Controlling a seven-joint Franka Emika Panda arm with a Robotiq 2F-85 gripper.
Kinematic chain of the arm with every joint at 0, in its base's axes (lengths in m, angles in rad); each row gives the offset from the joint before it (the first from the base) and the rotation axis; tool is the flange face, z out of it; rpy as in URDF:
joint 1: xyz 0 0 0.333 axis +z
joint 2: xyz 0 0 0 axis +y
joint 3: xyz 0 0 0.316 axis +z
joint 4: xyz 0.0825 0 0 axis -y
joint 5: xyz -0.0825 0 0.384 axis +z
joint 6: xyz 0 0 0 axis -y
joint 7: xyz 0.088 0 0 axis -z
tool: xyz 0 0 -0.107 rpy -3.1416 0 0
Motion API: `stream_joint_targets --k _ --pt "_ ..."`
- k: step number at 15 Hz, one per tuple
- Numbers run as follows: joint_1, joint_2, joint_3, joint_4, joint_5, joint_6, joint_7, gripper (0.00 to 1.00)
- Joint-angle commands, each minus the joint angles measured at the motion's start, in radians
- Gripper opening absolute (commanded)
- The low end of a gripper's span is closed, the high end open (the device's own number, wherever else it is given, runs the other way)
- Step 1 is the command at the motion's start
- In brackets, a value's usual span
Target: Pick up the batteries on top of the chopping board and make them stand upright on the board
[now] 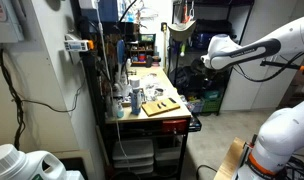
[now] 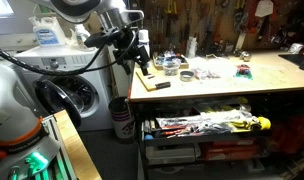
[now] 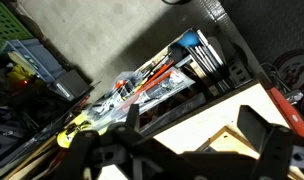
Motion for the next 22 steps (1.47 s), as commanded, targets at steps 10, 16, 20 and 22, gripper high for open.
stream_joint_targets --k 10,16,20,22 --pt "0.105 0.303 0.045 0.328 0.252 -0.247 0.054 1.00" --pt "0.098 0.603 0.099 0.602 0.371 -0.396 0.135 1.00" --pt "0.077 0.748 0.124 0.726 0.470 -0.420 0.149 1.00" --pt "0.076 0.708 0.135 0.673 0.442 -0.379 0.136 1.00"
